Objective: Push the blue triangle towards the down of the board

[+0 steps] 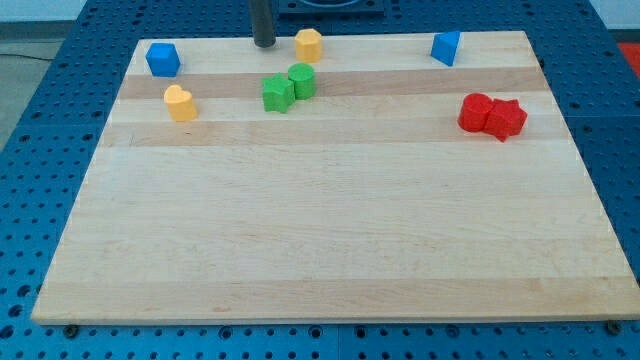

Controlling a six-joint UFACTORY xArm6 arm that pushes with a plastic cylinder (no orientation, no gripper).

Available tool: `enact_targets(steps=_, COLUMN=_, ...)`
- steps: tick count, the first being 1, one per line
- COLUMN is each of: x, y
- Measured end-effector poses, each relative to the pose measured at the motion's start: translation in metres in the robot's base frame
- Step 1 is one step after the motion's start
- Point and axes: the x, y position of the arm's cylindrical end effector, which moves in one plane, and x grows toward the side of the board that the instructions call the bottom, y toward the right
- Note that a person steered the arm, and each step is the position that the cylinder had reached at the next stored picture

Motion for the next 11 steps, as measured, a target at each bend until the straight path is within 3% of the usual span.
enact_targets(steps=1, x=0.002, y=0.059)
enact_targets(steps=4, x=0.039, y=0.053)
enact_targets(steps=6, x=0.012, y=0.074)
enact_targets(steps=7, x=0.011, y=0.189)
enact_targets(steps=8, x=0.008, y=0.231)
enact_targets(steps=9, x=0.039, y=0.217)
enact_targets(steps=11, x=0.005, y=0.233)
